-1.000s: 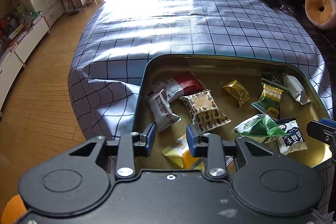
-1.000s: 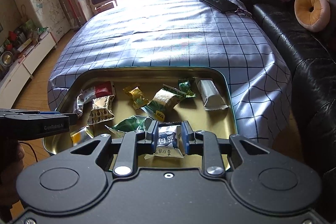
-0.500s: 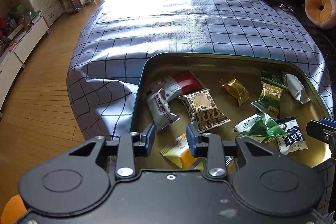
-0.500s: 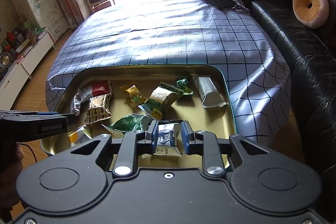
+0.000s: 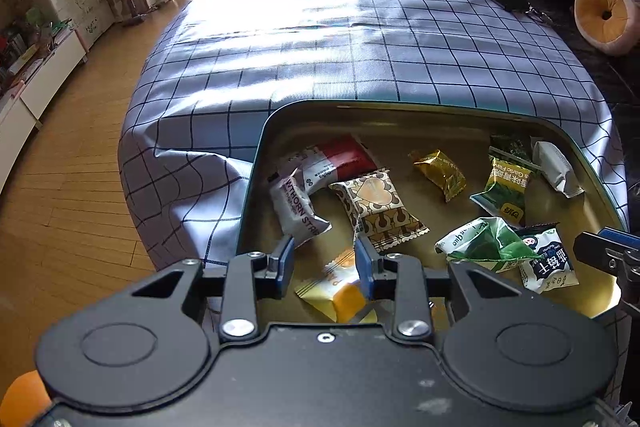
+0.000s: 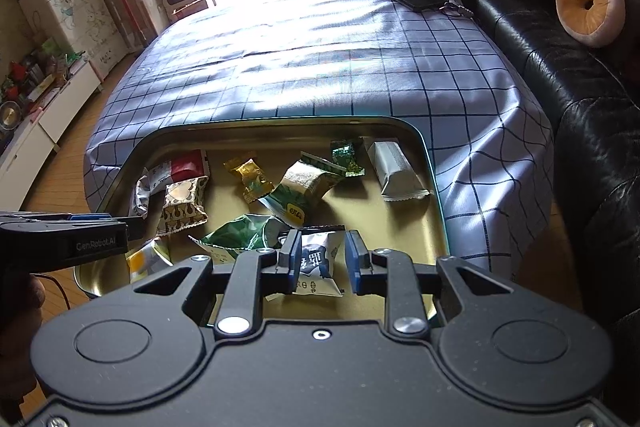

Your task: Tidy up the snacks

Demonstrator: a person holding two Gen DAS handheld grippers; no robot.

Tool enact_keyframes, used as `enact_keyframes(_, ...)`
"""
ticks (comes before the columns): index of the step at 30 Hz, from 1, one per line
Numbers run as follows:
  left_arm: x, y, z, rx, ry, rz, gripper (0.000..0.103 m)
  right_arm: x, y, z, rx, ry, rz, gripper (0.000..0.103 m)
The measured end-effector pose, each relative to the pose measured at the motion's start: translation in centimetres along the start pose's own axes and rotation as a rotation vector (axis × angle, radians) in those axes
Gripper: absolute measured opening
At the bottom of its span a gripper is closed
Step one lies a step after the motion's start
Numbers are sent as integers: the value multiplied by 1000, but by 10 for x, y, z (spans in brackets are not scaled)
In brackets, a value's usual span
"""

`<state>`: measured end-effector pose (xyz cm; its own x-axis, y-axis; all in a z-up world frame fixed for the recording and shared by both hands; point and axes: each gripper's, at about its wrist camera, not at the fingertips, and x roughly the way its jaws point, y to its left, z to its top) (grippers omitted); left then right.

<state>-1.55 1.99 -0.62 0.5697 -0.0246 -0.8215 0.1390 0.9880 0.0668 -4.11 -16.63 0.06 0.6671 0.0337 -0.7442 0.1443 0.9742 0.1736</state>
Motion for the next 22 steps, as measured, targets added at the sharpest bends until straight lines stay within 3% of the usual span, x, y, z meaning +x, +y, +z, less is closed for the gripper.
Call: enact_keyframes(22, -1, 2, 2, -11, -16, -18, 34, 8, -1, -1, 14, 28, 6, 34)
